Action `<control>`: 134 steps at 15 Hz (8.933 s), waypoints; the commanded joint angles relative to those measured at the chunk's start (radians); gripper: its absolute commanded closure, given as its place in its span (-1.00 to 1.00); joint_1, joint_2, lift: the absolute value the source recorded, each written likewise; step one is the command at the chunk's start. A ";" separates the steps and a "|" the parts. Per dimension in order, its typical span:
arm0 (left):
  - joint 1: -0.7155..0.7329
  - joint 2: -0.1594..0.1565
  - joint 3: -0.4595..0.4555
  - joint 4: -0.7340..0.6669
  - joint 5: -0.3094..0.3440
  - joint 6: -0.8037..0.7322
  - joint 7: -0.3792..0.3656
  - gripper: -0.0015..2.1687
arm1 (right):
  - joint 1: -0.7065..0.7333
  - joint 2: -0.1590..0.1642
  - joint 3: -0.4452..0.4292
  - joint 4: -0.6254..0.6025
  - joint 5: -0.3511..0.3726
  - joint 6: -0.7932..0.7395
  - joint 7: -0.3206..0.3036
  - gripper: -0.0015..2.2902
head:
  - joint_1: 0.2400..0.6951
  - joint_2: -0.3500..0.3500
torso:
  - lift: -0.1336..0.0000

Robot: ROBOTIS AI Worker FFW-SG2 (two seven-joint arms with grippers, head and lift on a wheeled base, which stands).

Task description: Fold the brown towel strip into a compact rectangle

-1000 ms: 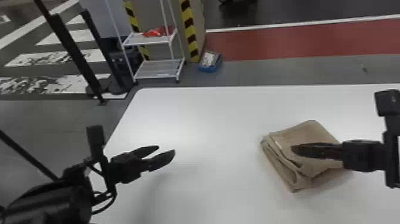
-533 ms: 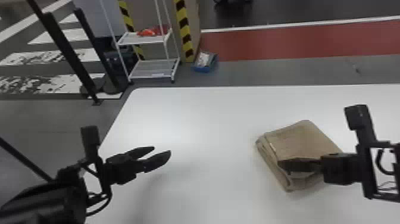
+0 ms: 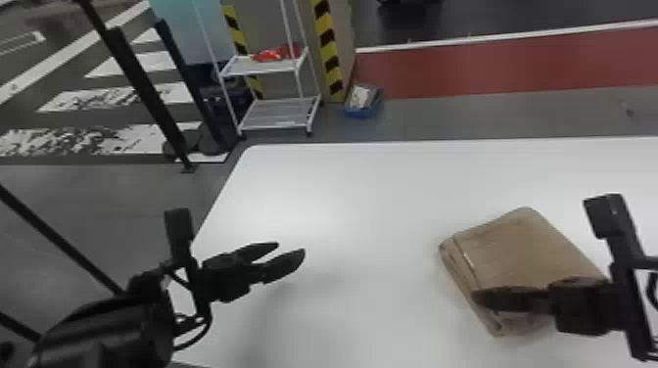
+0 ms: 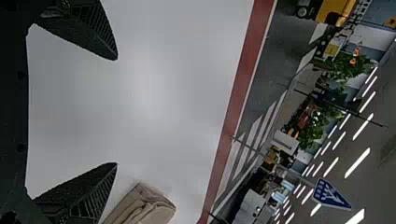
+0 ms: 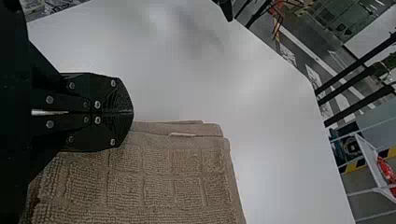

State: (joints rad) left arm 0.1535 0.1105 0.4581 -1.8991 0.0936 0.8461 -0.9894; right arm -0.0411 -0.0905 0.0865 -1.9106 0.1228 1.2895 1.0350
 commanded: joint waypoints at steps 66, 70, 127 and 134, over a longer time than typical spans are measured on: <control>0.038 0.005 0.017 -0.031 0.009 -0.003 -0.015 -0.93 | -0.355 -0.069 -0.199 0.357 0.159 0.054 -0.237 0.78 | 1.00 0.01 | -0.80; 0.041 0.006 0.017 -0.031 0.009 -0.003 -0.015 -0.93 | -0.387 -0.012 -0.175 0.440 0.164 -0.087 -0.286 0.78 | 1.00 0.09 | -0.80; 0.454 -0.113 -0.208 -0.123 0.009 -0.936 0.732 -0.92 | 0.627 0.091 -0.070 -0.211 -0.012 -1.281 -0.871 -0.92 | 1.00 0.48 | -0.80; 0.454 -0.113 -0.207 -0.120 0.011 -0.936 0.730 -0.92 | 0.622 0.091 -0.070 -0.205 -0.012 -1.284 -0.871 -0.92 | 1.00 0.50 | -0.80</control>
State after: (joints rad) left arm 0.6074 0.0031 0.2503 -2.0189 0.1044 -0.0896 -0.2592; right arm 0.5819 -0.0015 0.0168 -2.1153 0.1095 0.0055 0.1641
